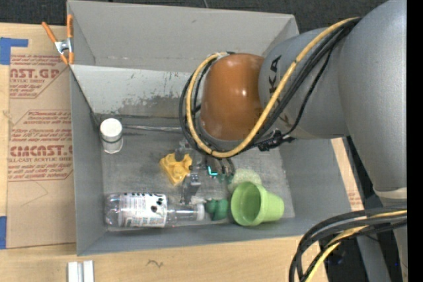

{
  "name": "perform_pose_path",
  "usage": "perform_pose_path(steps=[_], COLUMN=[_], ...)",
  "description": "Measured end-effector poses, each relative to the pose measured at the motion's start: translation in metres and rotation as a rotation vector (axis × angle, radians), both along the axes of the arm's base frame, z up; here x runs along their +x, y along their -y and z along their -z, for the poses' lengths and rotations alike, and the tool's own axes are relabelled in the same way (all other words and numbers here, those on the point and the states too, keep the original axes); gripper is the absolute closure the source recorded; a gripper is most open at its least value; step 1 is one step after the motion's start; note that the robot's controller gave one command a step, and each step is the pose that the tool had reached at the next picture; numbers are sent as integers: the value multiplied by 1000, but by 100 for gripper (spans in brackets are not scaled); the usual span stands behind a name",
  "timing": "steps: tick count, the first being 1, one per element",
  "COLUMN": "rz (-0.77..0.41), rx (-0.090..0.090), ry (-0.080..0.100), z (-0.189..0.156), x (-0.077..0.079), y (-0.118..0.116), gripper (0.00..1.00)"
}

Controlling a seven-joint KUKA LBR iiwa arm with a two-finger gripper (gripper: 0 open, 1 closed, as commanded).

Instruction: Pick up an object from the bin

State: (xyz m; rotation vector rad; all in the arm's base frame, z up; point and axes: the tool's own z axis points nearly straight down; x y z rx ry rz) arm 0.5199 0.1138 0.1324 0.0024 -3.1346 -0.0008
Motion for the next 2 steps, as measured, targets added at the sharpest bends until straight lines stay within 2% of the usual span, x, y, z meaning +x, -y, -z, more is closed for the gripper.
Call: perform_pose_path(steps=[1, 2], rz=[1, -39], rx=[1, 1], ry=[7, 16], z=[-3, 55], x=[2, 45], y=[0, 14], gripper=[0, 0])
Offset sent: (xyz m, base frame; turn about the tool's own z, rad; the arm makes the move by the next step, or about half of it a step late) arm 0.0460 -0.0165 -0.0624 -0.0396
